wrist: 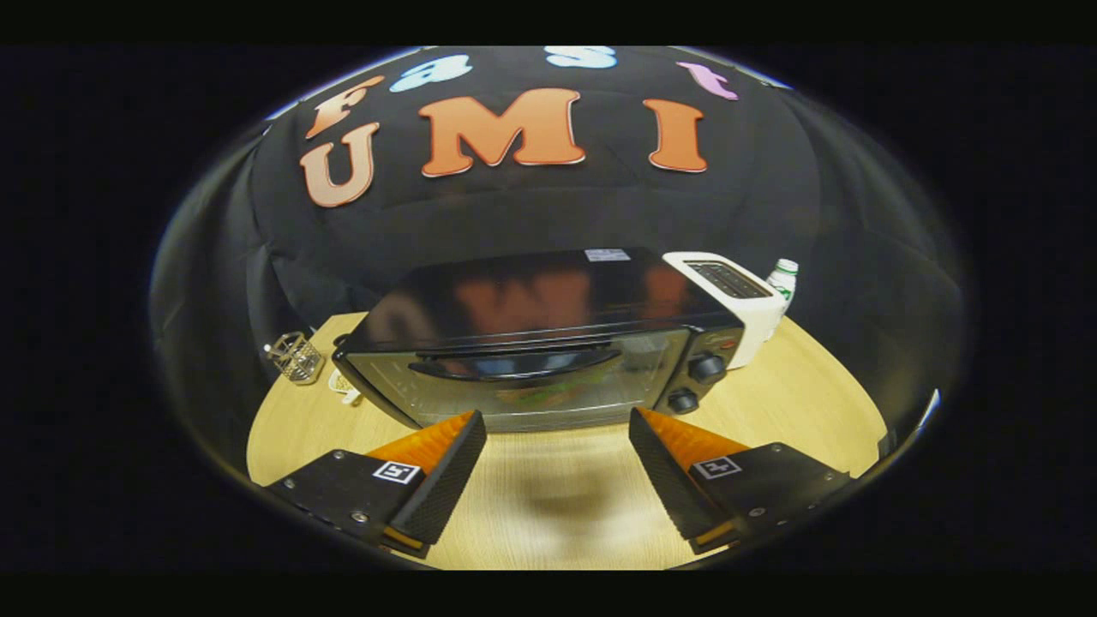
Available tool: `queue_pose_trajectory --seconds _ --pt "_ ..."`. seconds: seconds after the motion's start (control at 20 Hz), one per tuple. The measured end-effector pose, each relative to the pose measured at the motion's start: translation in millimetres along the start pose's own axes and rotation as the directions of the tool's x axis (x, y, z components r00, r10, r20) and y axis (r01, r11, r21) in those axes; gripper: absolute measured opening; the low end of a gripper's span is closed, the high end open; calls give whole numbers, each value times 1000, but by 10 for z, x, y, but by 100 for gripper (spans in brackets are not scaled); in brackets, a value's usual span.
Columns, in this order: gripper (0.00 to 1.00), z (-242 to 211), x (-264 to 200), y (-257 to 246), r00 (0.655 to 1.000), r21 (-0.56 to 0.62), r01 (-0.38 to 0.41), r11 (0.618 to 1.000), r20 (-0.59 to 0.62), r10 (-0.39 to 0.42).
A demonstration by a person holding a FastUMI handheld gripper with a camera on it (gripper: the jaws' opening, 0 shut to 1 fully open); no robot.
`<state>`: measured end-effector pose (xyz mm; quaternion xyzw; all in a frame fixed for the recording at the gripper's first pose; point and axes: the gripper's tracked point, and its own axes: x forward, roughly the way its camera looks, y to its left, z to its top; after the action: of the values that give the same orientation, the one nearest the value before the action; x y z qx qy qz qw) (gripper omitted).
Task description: Open the toaster oven, put the food inside, and close the toaster oven door.
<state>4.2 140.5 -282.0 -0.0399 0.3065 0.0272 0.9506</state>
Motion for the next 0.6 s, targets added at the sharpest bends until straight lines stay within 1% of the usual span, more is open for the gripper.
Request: queue_pose_trajectory --seconds 0.15,0.25,0.4,0.6 --pt "99 386 -284 -177 997 54 3 999 76 -7" --pt "99 687 -529 -330 989 49 19 999 143 -25" --pt "99 1137 -892 -525 969 26 40 999 241 -45" --pt "99 1581 -1316 -774 939 19 34 999 341 -38"
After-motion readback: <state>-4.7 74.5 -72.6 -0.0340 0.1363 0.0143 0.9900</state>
